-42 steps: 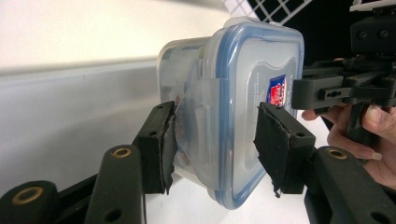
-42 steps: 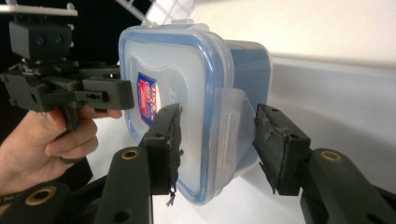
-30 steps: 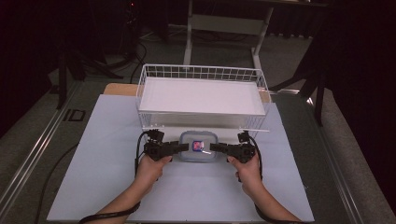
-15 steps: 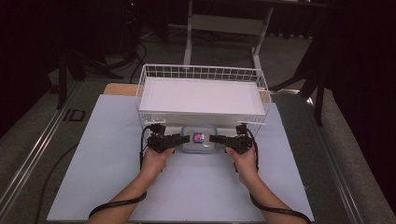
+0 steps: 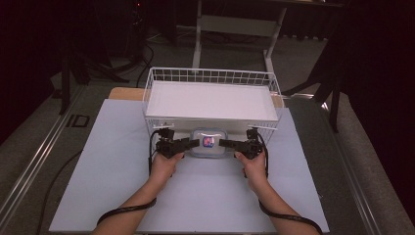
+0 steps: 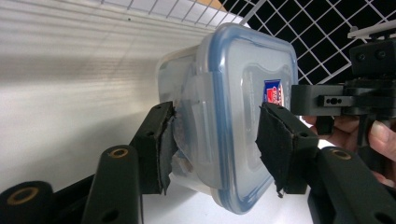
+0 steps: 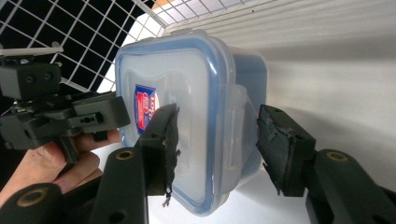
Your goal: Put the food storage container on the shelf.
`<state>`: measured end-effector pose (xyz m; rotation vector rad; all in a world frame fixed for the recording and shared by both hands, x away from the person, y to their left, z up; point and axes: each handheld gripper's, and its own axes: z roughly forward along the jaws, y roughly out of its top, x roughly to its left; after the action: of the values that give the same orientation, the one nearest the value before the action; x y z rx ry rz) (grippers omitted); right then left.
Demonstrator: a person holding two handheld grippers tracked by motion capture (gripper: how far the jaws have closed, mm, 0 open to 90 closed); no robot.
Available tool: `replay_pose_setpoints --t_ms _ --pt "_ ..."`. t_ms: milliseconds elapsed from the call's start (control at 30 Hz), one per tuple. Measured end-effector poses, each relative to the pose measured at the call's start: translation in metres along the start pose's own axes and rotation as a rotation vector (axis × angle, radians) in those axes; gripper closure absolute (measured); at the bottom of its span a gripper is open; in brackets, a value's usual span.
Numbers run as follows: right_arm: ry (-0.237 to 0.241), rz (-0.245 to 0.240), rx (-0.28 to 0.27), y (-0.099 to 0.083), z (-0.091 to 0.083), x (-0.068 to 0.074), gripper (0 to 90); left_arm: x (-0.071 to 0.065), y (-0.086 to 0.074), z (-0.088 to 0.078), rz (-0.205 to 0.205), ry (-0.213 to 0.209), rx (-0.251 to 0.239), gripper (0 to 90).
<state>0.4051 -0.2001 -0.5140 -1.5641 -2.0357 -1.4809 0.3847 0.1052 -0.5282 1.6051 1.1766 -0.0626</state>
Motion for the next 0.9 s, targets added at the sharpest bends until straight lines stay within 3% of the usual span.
replay_pose_setpoints --t_ms 133,167,200,300,367,500,567,600,667,700,767,800,833,900 --pt "-0.027 -0.029 0.002 0.002 0.004 0.003 45.1 0.006 -0.002 0.002 -0.025 -0.027 -0.021 45.7" --pt "-0.025 -0.057 -0.013 0.002 0.005 0.000 44.9 0.006 -0.002 0.003 -0.028 -0.024 -0.024 45.2" --pt "-0.023 -0.026 0.006 0.002 0.004 0.001 44.8 0.006 -0.002 0.003 -0.030 -0.021 -0.027 44.6" --pt "-0.016 -0.029 -0.009 0.003 0.005 -0.001 44.1 0.004 -0.001 0.006 -0.009 -0.010 -0.019 41.8" --pt "-0.020 -0.028 -0.020 0.003 0.007 -0.001 43.4 0.004 0.000 0.007 -0.019 -0.004 -0.018 40.7" --pt "-0.041 -0.033 -0.041 0.003 0.010 -0.001 41.2 0.003 0.002 0.010 -0.041 0.018 -0.005 37.9" --pt "-0.056 -0.057 -0.053 0.004 0.012 -0.001 40.2 0.002 0.005 0.012 -0.025 0.040 0.018 34.3" --pt "-0.063 -0.066 -0.059 0.004 0.012 -0.001 40.7 0.002 0.005 0.012 -0.054 0.051 0.016 33.3" --pt "-0.072 -0.074 -0.062 0.005 0.012 -0.001 41.5 0.002 0.007 0.011 -0.054 0.067 0.015 35.1" --pt "-0.085 -0.076 -0.060 0.005 0.011 0.000 41.9 0.001 0.008 0.010 -0.031 0.067 0.024 35.1" --pt "-0.090 -0.079 -0.059 0.005 0.011 0.001 42.0 0.000 0.009 0.010 -0.027 0.072 0.035 35.5" --pt "-0.100 -0.084 -0.066 0.005 0.010 0.002 42.5 -0.002 0.009 0.008 0.002 0.085 0.023 35.5" --pt "-0.108 -0.119 -0.085 0.005 0.009 0.002 42.5 -0.003 0.008 0.006 0.005 0.086 0.012 34.4" --pt "-0.100 -0.120 -0.081 0.004 0.005 0.005 42.5 -0.004 0.006 0.003 0.049 0.058 0.017 26.5"
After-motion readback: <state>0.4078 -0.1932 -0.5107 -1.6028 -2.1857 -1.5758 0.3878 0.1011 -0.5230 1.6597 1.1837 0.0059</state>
